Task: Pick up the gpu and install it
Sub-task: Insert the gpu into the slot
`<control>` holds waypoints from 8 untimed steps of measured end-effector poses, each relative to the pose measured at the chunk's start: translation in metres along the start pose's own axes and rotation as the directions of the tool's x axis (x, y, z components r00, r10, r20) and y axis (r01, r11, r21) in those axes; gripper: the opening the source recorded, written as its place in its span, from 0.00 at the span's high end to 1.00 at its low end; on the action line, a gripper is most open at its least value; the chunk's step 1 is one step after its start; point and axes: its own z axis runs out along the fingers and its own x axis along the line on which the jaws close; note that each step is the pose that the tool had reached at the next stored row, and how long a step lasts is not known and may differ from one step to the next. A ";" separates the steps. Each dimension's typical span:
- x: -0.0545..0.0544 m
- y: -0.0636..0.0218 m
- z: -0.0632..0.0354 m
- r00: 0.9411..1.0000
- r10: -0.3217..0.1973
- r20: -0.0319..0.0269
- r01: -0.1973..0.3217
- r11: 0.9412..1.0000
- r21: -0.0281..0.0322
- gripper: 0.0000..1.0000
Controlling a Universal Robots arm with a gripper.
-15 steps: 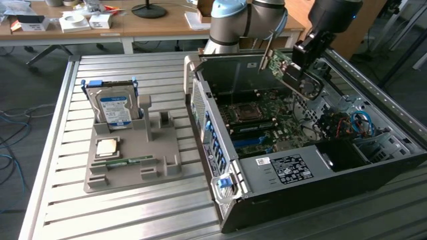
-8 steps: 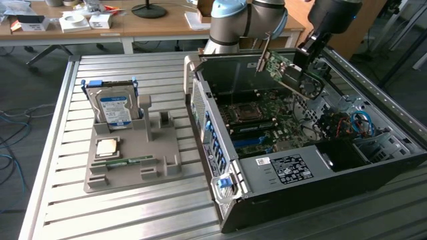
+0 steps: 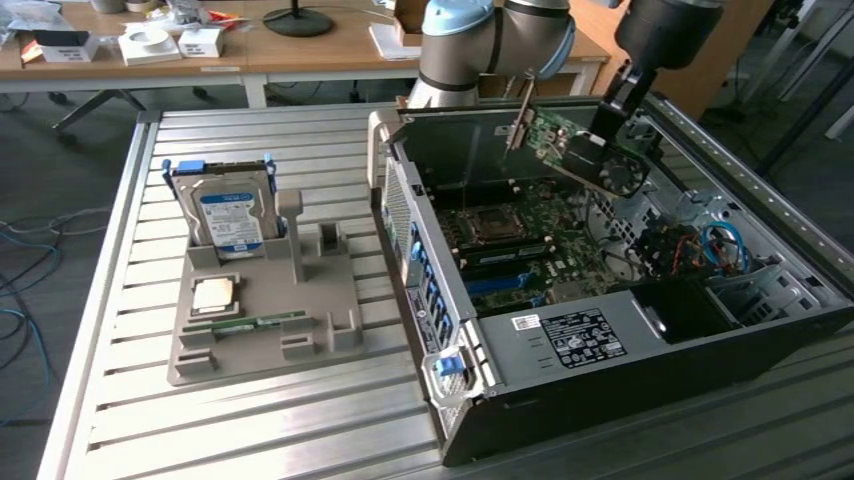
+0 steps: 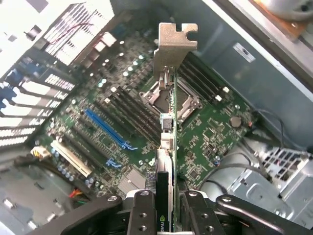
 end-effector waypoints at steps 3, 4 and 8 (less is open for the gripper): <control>0.000 -0.0001 0.0007 0.998 -0.055 -0.005 0.055 0.998 -0.001 0.74; 0.000 -0.0001 0.0009 0.997 -0.073 -0.006 0.073 0.997 -0.001 0.74; 0.000 -0.0002 0.0017 0.989 -0.146 -0.012 0.146 0.989 -0.002 0.74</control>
